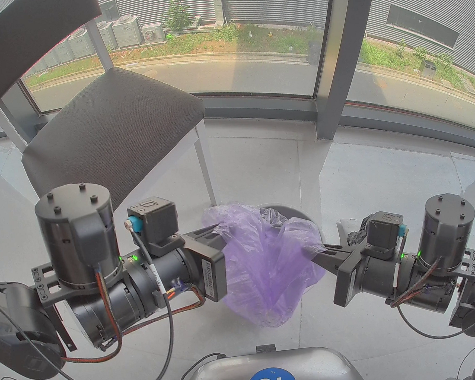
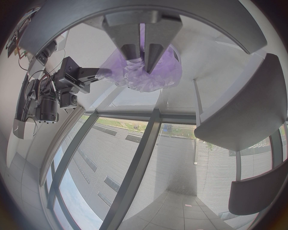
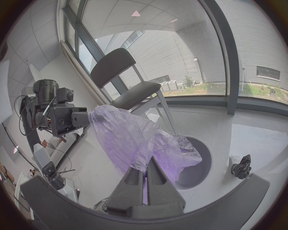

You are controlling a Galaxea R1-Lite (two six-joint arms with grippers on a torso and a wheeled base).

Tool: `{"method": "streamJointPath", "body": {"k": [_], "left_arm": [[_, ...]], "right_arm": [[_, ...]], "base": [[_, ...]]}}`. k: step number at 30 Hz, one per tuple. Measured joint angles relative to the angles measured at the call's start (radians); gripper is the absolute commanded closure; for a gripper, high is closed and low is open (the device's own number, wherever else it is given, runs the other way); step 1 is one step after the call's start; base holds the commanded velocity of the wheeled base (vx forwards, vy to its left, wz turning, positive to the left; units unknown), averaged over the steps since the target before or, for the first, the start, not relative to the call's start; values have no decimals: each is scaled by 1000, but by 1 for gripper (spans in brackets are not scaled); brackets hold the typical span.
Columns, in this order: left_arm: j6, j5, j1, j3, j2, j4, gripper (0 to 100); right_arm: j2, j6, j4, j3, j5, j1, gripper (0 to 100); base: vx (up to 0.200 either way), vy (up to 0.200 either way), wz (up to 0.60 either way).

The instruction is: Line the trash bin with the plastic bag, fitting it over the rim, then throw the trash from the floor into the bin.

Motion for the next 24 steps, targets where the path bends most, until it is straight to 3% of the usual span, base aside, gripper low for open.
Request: {"method": "streamJointPath", "body": {"k": [24], "left_arm": [[-1,15,-10,-17,128,-90,100]], "right_arm": [[63,0,-1,11,2,-88,100]], "base": [[0,0,0]]}}
